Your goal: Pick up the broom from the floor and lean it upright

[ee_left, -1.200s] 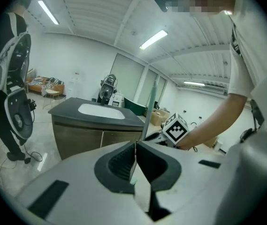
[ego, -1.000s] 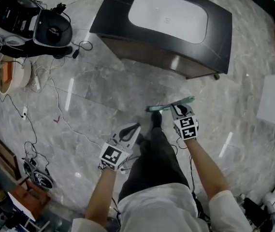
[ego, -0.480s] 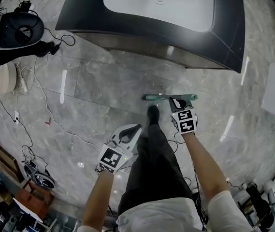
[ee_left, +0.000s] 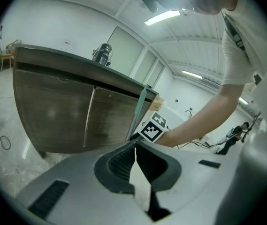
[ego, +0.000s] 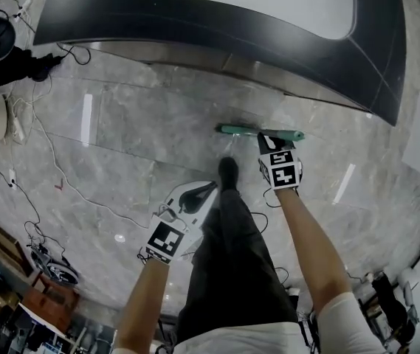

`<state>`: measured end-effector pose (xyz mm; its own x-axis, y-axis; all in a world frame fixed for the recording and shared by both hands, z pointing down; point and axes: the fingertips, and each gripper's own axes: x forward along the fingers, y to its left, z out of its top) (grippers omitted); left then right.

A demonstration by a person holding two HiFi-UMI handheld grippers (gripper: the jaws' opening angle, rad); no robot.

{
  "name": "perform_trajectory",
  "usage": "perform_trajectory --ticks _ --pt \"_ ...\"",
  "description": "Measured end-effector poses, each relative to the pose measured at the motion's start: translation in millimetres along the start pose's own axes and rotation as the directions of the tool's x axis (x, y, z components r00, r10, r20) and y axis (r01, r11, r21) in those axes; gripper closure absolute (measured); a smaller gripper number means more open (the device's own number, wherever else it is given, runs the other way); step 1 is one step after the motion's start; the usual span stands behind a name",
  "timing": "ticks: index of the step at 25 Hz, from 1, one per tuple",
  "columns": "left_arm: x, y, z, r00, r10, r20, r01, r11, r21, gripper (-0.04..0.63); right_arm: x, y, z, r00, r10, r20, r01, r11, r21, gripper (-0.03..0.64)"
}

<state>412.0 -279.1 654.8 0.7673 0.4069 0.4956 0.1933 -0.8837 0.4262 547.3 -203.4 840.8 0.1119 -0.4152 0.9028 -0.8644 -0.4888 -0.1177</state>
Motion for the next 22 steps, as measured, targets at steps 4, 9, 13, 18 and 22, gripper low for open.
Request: perform_trajectory --ticks 4,9,13,18,22 --pt "24 9 -3 1.000 -0.005 0.015 0.005 1.000 -0.024 0.584 23 -15 12 1.000 -0.008 -0.004 0.008 1.000 -0.020 0.541" --pt "42 9 -9 0.999 -0.017 0.030 0.018 0.999 -0.039 0.584 37 -35 26 1.000 -0.021 0.004 0.021 1.000 0.012 0.541" --pt "51 9 -8 0.999 -0.025 0.027 0.027 0.998 -0.057 0.584 43 -46 31 0.999 -0.033 0.005 0.033 0.999 0.040 0.541" --pt "60 11 -10 0.999 -0.022 0.029 0.024 0.997 -0.069 0.584 48 -56 32 0.999 -0.043 0.012 0.043 0.998 0.052 0.538" --pt "62 16 -17 0.999 -0.011 0.030 0.013 0.998 -0.067 0.584 54 -57 33 0.999 -0.050 0.019 0.048 0.997 0.068 0.531"
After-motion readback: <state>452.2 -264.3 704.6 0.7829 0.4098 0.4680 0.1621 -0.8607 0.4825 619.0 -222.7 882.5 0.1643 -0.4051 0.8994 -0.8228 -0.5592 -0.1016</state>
